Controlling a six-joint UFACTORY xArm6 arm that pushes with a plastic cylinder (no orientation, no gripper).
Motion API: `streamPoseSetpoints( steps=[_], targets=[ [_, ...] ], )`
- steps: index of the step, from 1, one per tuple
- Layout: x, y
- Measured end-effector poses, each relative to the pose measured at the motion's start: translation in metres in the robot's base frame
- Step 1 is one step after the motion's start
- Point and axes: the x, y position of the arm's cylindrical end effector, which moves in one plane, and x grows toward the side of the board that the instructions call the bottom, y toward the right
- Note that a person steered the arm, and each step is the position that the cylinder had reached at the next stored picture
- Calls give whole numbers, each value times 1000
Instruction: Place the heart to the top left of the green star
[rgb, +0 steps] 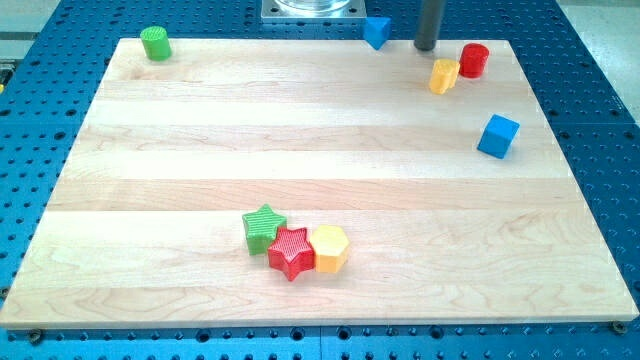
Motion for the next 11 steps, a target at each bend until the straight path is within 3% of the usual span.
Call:
streamPoseSetpoints(
  steps=[1, 2, 3, 4, 6, 9, 10, 11],
  targets=[
    [3, 88],
    [19, 141],
    [75, 23],
    [105, -49],
    [88, -60],
    [78, -207],
    [146, -264],
    [151, -262]
  ],
)
